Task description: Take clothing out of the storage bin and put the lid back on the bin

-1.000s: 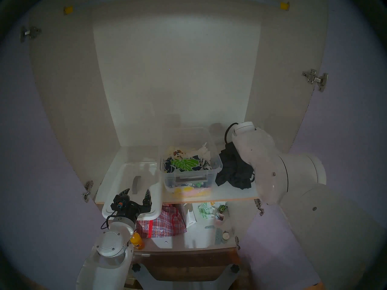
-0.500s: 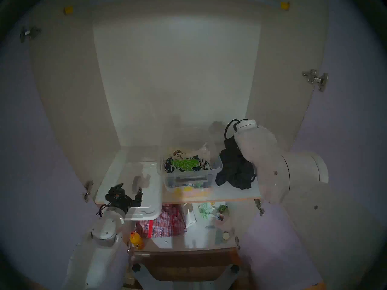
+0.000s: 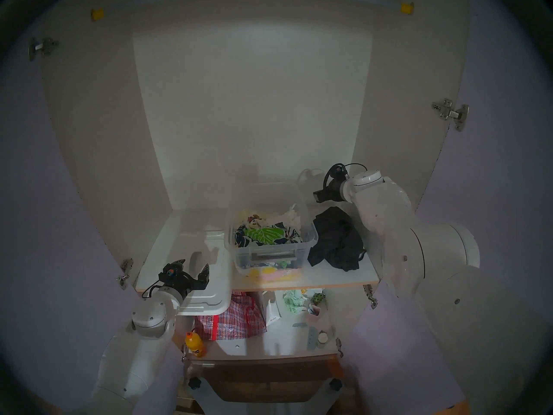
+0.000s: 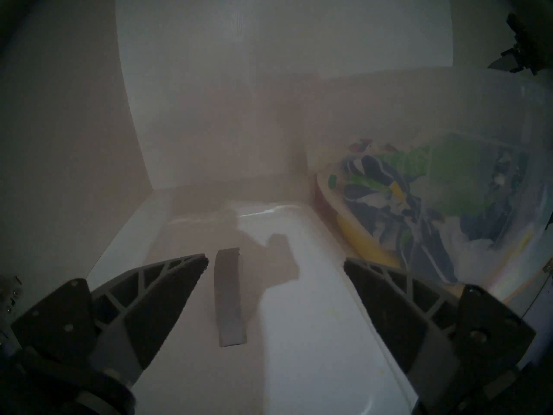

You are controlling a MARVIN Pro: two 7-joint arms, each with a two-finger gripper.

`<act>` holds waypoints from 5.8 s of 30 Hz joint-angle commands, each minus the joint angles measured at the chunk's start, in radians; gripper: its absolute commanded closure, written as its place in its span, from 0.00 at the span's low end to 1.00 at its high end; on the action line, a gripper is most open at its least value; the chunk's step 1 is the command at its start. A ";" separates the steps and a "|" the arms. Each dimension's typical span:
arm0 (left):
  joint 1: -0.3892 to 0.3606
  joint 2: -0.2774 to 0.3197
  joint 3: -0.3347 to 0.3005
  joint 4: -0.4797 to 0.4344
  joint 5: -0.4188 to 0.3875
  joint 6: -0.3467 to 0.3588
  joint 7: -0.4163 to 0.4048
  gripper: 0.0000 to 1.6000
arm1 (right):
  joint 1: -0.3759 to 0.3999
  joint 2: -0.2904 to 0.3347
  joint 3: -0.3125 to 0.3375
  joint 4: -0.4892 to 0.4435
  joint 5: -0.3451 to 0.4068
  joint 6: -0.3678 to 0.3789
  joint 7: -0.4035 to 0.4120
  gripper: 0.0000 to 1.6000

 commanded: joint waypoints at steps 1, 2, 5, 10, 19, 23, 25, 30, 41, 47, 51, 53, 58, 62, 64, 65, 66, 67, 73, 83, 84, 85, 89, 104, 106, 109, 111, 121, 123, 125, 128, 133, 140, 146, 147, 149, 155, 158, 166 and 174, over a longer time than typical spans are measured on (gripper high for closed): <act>-0.051 0.031 -0.017 0.011 -0.024 0.023 -0.046 0.00 | 0.000 0.020 0.007 -0.076 0.003 0.001 -0.009 0.00; -0.062 0.036 -0.018 0.023 -0.028 0.033 -0.053 0.00 | -0.006 0.021 0.009 -0.087 0.003 0.004 -0.008 0.00; -0.095 0.046 -0.020 0.075 -0.036 0.020 -0.068 0.00 | -0.026 0.023 0.012 -0.123 0.003 0.015 -0.006 0.00; -0.162 0.054 0.001 0.197 -0.059 0.009 -0.150 0.00 | -0.089 0.029 0.024 -0.236 0.005 0.057 -0.001 0.00; -0.242 0.045 0.028 0.353 -0.031 -0.080 -0.146 0.00 | -0.236 0.038 0.048 -0.505 0.005 0.183 -0.006 0.00; -0.273 0.048 0.043 0.429 -0.001 -0.165 -0.114 0.00 | -0.272 0.038 0.055 -0.572 0.003 0.219 -0.009 0.00; -0.288 0.048 0.046 0.470 0.012 -0.210 -0.101 0.00 | -0.280 0.038 0.058 -0.587 0.001 0.231 -0.010 0.00; -0.347 0.046 0.062 0.608 0.020 -0.300 -0.101 0.00 | -0.281 0.037 0.059 -0.591 -0.001 0.242 -0.010 0.00; -0.465 0.029 0.056 0.833 -0.032 -0.457 -0.188 0.00 | -0.280 0.037 0.059 -0.592 -0.002 0.250 -0.010 0.00; -0.532 0.033 0.056 0.941 -0.047 -0.458 -0.247 0.00 | -0.280 0.037 0.058 -0.593 -0.002 0.254 -0.010 0.00; -0.595 0.034 0.055 1.073 -0.060 -0.423 -0.349 0.00 | -0.280 0.037 0.058 -0.594 -0.002 0.255 -0.010 0.00; -0.609 0.033 0.059 1.123 -0.053 -0.433 -0.380 0.00 | -0.280 0.037 0.058 -0.594 -0.002 0.255 -0.010 0.00; -0.622 0.030 0.057 1.209 -0.043 -0.495 -0.373 0.52 | -0.280 0.037 0.058 -0.594 -0.002 0.256 -0.011 0.00; -0.624 0.042 0.072 1.216 -0.028 -0.503 -0.382 1.00 | -0.280 0.037 0.058 -0.594 -0.002 0.256 -0.011 0.00; -0.620 0.047 0.085 1.203 -0.019 -0.523 -0.356 1.00 | -0.280 0.037 0.058 -0.594 -0.002 0.256 -0.011 0.00; -0.622 0.049 0.076 1.198 -0.028 -0.524 -0.359 1.00 | -0.280 0.037 0.058 -0.594 -0.002 0.256 -0.011 0.00; -0.621 0.055 0.072 1.186 -0.035 -0.542 -0.355 1.00 | -0.280 0.037 0.058 -0.594 -0.001 0.256 -0.011 0.00; -0.627 0.069 0.072 1.166 -0.035 -0.564 -0.363 1.00 | -0.280 0.037 0.058 -0.593 -0.001 0.255 -0.010 0.00; -0.645 0.098 0.073 1.091 -0.022 -0.648 -0.339 1.00 | -0.280 0.037 0.058 -0.591 -0.001 0.254 -0.010 0.00; -0.612 0.115 0.055 0.850 -0.032 -0.719 -0.367 1.00 | -0.281 0.037 0.057 -0.588 -0.001 0.253 -0.009 0.00; -0.607 0.121 0.055 0.818 -0.030 -0.717 -0.368 1.00 | -0.281 0.037 0.057 -0.588 -0.001 0.253 -0.009 0.00; -0.599 0.127 0.055 0.783 -0.029 -0.711 -0.368 1.00 | -0.281 0.037 0.057 -0.588 -0.001 0.253 -0.009 0.00; -0.575 0.172 0.059 0.647 -0.006 -0.681 -0.366 1.00 | -0.280 0.037 0.057 -0.588 -0.001 0.253 -0.009 0.00; -0.451 0.389 0.148 0.181 0.127 -0.356 -0.430 1.00 | -0.279 0.037 0.057 -0.588 -0.001 0.253 -0.009 0.00; -0.439 0.408 0.143 0.121 0.120 -0.281 -0.450 1.00 | -0.279 0.037 0.057 -0.589 -0.001 0.253 -0.009 0.00; -0.451 0.424 0.120 0.085 0.086 -0.177 -0.474 1.00 | -0.279 0.037 0.057 -0.589 -0.001 0.253 -0.009 0.00; -0.464 0.443 0.117 0.068 0.087 -0.112 -0.496 1.00 | -0.279 0.037 0.057 -0.589 -0.001 0.253 -0.009 0.00; -0.571 0.375 0.026 0.077 -0.124 0.208 -0.571 1.00 | -0.279 0.037 0.057 -0.589 -0.001 0.253 -0.009 0.00; -0.599 0.356 0.017 0.082 -0.175 0.271 -0.565 1.00 | -0.279 0.037 0.057 -0.589 -0.001 0.253 -0.010 0.00; -0.622 0.344 0.022 0.080 -0.226 0.336 -0.566 1.00 | -0.279 0.037 0.057 -0.590 -0.001 0.253 -0.010 0.00; -0.632 0.325 0.043 0.057 -0.307 0.433 -0.543 1.00 | -0.279 0.037 0.057 -0.591 -0.001 0.254 -0.010 0.00; -0.627 0.284 0.075 0.002 -0.410 0.586 -0.469 1.00 | -0.279 0.037 0.057 -0.591 -0.001 0.254 -0.010 0.00; -0.643 0.225 0.143 -0.009 -0.412 0.713 -0.344 1.00 | -0.279 0.037 0.057 -0.592 -0.001 0.254 -0.010 0.00; -0.674 0.183 0.215 0.075 -0.388 0.662 -0.342 1.00 | -0.279 0.037 0.057 -0.592 -0.001 0.254 -0.010 0.00; -0.679 0.176 0.217 0.085 -0.402 0.646 -0.356 1.00 | -0.279 0.037 0.057 -0.592 -0.001 0.254 -0.010 0.00; -0.701 0.166 0.233 0.109 -0.401 0.646 -0.357 1.00 | -0.279 0.037 0.057 -0.591 -0.001 0.254 -0.010 0.00; -0.746 0.163 0.267 0.189 -0.416 0.586 -0.464 1.00 | -0.279 0.037 0.057 -0.591 -0.001 0.254 -0.010 0.00; -0.758 0.166 0.272 0.219 -0.419 0.570 -0.522 1.00 | -0.279 0.037 0.057 -0.591 -0.001 0.254 -0.010 0.00; -0.830 0.136 0.306 0.381 -0.403 0.510 -0.725 1.00 | -0.293 0.061 0.039 -0.596 0.010 0.202 0.098 0.00; -0.866 0.137 0.361 0.438 -0.352 0.393 -0.883 1.00 | -0.198 0.061 0.061 -0.461 0.014 0.260 0.195 0.00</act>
